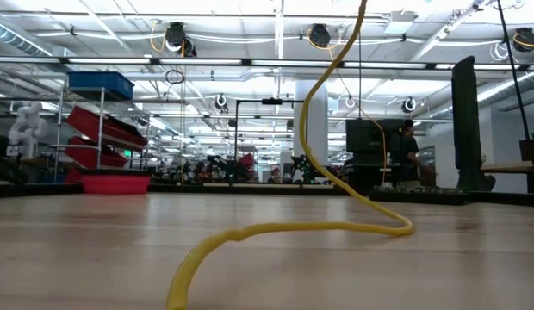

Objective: Coil cords
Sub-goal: Coil the yellow cable wire onto the spool

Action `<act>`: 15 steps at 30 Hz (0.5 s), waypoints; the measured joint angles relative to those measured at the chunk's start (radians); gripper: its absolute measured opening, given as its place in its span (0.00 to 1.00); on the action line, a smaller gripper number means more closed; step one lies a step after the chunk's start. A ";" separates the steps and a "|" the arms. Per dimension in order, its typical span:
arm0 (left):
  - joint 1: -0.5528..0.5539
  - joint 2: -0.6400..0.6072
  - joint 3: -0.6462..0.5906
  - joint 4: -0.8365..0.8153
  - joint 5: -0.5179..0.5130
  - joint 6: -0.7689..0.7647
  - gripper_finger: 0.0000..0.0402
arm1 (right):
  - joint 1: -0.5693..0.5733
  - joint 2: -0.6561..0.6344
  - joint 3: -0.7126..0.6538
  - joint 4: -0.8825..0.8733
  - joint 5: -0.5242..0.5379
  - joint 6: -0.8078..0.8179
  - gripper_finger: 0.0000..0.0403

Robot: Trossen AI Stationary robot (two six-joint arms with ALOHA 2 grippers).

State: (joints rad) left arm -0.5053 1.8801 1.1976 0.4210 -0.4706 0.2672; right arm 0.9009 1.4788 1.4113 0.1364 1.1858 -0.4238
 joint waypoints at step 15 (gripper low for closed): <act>0.007 0.000 0.000 0.014 -0.004 -0.051 0.35 | 0.000 0.000 0.000 0.000 -0.001 0.000 0.00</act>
State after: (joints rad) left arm -0.4984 1.8801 1.1976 0.4346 -0.4744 0.2163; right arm 0.9009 1.4788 1.4113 0.1364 1.1853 -0.4236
